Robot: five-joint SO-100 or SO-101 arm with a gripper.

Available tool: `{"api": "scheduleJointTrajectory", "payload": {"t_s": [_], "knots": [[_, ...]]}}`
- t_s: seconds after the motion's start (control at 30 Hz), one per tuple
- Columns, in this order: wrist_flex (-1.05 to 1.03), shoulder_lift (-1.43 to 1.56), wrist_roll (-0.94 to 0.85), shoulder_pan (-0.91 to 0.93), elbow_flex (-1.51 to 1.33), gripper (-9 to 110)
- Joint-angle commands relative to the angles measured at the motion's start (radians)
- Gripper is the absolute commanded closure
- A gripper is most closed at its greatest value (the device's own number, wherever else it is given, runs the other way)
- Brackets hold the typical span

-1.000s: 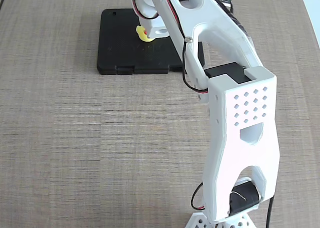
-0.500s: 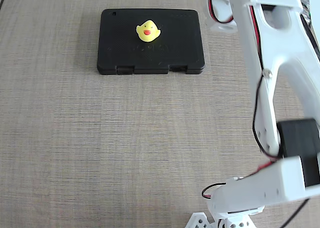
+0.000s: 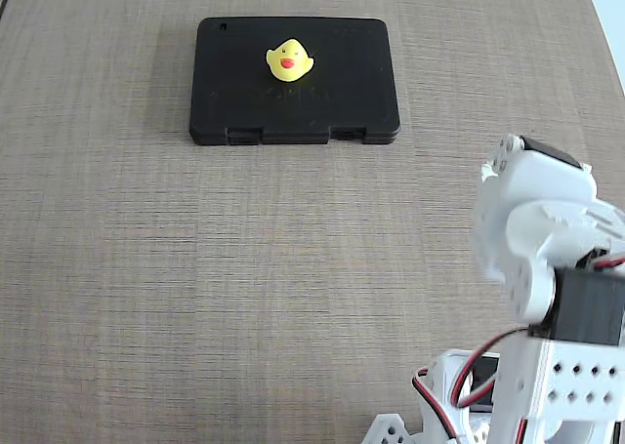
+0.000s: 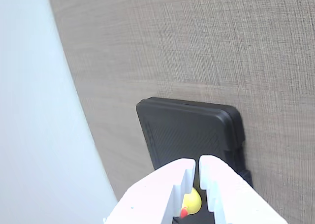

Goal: Grasp a duck and put it on the black surface.

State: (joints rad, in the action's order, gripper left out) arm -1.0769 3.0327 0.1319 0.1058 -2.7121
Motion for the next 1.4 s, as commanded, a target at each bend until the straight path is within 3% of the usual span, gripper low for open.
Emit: {"api": "scheduleJointTrajectory", "payload": {"t_s": [0.0,0.67,1.37], "knots": [[0.012,0.183,-0.005,0.000,-0.086,101],[0.012,0.328,-0.005,-0.091,-0.387,101],[0.002,0.330,-0.003,-0.127,-0.377,101]]}}
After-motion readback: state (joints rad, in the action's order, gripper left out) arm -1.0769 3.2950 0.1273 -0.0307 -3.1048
